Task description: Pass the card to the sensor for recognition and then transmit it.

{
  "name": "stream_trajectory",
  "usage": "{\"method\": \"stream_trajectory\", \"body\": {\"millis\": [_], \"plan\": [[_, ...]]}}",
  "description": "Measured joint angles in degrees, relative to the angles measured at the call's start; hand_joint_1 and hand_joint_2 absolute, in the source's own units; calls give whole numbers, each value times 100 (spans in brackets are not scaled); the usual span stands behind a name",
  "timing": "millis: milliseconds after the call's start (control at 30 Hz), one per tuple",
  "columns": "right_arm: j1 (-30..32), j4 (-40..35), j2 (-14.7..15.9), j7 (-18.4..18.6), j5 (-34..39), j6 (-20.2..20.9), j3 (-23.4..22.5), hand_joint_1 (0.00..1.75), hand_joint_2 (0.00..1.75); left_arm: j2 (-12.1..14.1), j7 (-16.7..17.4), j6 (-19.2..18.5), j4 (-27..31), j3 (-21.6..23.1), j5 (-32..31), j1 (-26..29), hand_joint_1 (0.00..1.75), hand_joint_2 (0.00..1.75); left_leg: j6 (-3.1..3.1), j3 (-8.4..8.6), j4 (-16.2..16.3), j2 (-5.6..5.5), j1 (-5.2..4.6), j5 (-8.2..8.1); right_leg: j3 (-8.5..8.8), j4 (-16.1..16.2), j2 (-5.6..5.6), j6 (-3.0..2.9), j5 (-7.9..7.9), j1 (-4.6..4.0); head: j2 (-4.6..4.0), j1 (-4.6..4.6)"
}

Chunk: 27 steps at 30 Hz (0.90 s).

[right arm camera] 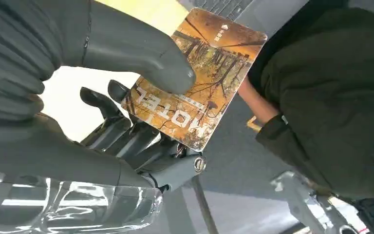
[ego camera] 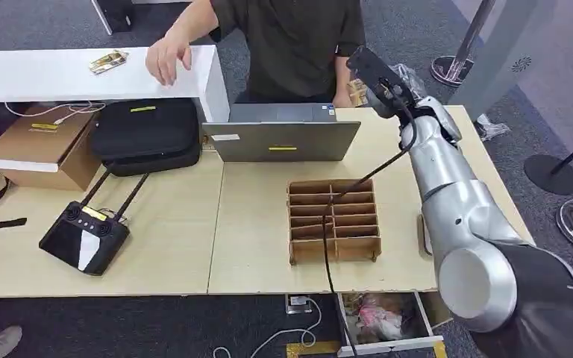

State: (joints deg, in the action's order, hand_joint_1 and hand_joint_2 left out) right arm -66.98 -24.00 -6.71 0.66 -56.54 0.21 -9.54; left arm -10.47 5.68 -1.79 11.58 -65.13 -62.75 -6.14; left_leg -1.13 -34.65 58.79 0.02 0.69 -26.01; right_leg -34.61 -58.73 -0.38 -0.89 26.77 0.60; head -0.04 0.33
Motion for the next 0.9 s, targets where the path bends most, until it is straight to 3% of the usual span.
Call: {"method": "stream_trajectory", "body": {"millis": [167,333,467,900], "plan": [[-57,0,11,-70,1675,861,-751,175,175,-2,42,13,0,0,-33,0,0,0,0,0,0,0,1,0,-2,0,0,0,0,-1,0,0],[-179,2,81,39,2656,1267,-1448,175,175,-2,17,70,0,0,-11,1,0,0,0,0,0,0,0,0,-1,0,0,0,0,0,0,0],[-225,0,146,41,2935,1254,-1657,175,175,-4,-2,94,0,0,24,7,0,0,0,0,0,0,-1,0,-1,0,0,0,0,0,0,0],[-233,0,308,2,3152,1125,-1732,175,175,-7,-55,116,0,-7,92,15,0,0,0,0,0,0,1,0,-1,0,1,0,0,-1,0,0]]}}
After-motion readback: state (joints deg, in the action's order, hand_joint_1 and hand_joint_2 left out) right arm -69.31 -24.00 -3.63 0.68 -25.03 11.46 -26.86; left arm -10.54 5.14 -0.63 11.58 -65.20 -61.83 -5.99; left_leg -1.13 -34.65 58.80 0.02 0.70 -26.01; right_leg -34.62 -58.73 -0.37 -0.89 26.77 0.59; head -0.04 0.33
